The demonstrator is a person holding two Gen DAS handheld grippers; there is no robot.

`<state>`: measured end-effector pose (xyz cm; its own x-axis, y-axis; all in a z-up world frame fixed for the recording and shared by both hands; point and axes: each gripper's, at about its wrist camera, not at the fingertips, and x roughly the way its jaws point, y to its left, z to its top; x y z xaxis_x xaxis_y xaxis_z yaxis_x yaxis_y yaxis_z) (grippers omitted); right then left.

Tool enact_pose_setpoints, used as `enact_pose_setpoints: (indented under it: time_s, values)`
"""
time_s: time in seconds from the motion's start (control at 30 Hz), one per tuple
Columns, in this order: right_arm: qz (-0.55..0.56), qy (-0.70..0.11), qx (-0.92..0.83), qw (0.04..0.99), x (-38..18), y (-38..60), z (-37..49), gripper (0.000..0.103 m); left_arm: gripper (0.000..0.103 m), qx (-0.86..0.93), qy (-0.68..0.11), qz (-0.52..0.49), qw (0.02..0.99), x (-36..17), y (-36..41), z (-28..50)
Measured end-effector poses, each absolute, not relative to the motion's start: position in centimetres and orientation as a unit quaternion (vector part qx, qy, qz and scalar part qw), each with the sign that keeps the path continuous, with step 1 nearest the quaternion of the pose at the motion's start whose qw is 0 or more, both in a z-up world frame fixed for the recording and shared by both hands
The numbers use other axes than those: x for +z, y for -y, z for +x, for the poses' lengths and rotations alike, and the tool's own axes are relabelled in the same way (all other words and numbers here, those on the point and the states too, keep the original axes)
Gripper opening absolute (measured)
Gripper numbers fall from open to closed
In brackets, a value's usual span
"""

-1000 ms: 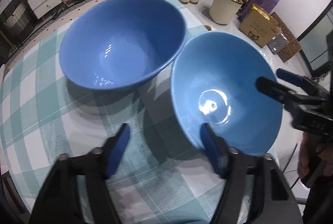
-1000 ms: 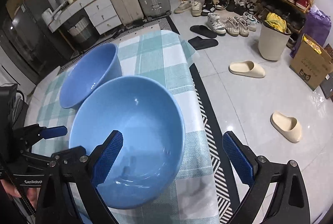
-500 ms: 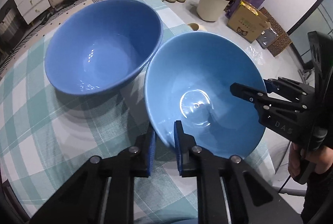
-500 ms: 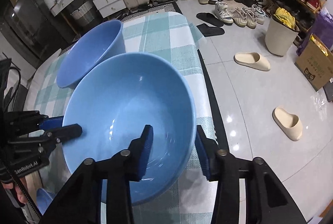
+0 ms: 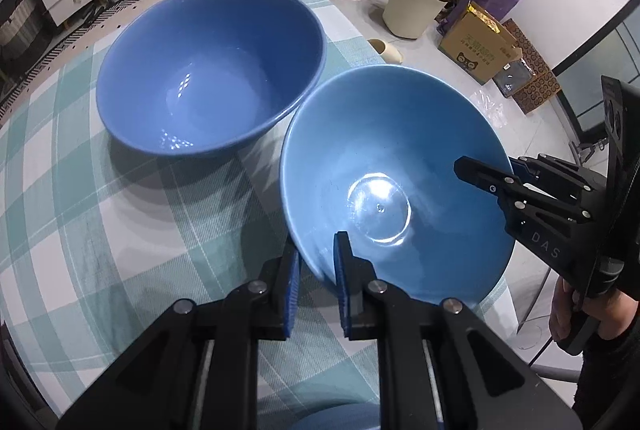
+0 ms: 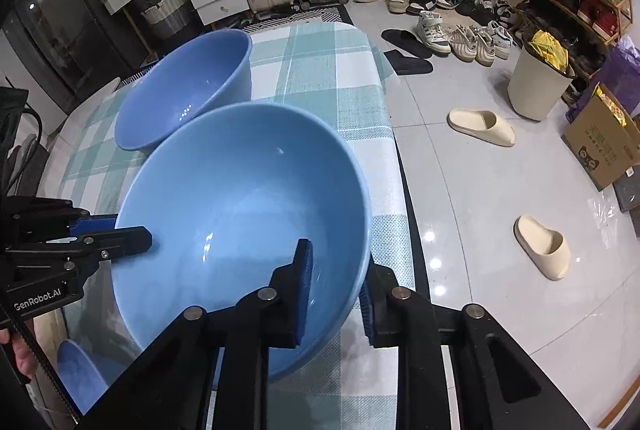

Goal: Organize plates and bowls
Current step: 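Lift both blue bowls off the tablecloth with both grippers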

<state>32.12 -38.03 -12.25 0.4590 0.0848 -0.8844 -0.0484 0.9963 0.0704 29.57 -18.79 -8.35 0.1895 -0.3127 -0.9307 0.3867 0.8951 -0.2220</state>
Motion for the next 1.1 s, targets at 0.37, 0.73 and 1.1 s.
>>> enact_pose_setpoints:
  time_s: [0.37, 0.73, 1.1]
  values:
    - [0.004, -0.514, 0.049, 0.856, -12.1, 36.3, 30.3, 0.016, 0.014, -0.219, -0.589, 0.033, 0.777, -7.9, 17.0, 27.3]
    - [-0.005, -0.495, 0.066, 0.866, -11.2, 33.6, 28.8, 0.015, 0.014, -0.202, -0.571, 0.029, 0.795, -6.5, 14.4, 25.4]
    - [-0.018, -0.462, 0.070, 0.884, -6.6, 31.2, 26.7, 0.015, 0.014, -0.204, -0.539, 0.026, 0.817, -2.3, 12.5, 23.2]
